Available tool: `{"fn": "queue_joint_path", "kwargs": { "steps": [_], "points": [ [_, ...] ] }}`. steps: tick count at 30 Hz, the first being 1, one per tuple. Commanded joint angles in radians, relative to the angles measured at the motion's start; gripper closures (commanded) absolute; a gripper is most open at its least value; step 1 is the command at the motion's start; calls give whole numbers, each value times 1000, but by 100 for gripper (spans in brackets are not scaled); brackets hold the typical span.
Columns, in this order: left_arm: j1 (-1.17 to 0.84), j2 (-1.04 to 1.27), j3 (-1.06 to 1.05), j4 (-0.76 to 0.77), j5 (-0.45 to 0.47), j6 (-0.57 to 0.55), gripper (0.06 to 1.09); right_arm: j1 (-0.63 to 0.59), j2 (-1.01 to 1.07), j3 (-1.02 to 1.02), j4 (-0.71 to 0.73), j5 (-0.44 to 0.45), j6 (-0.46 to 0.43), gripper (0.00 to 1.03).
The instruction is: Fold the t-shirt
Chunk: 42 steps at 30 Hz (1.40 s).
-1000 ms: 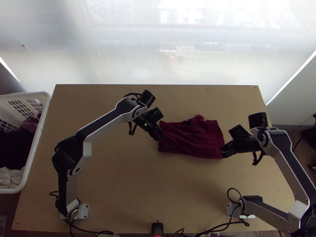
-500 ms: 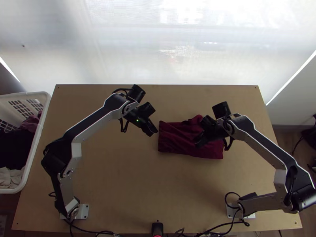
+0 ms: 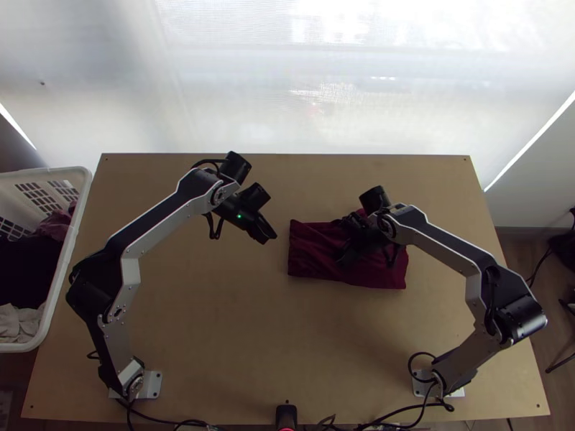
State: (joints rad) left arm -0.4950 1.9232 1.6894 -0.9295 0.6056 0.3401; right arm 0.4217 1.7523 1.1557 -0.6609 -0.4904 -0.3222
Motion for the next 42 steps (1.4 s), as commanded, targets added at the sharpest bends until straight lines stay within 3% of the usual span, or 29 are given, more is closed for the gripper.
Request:
{"fn": "queue_joint_path", "kwargs": {
  "steps": [1,9,33,42],
  "points": [
    [24,-4,-16,1,-1,4,105,-11,128,32,30,-11,-29,100],
    [58,-15,-25,-2,-1,2,105,-90,181,96,30,-5,-54,100],
    [107,-43,-57,-5,-3,11,105,-518,291,268,18,75,-129,100],
    [127,-58,-76,-12,-3,17,105,-663,395,430,-17,102,-169,100]
  ]
}}
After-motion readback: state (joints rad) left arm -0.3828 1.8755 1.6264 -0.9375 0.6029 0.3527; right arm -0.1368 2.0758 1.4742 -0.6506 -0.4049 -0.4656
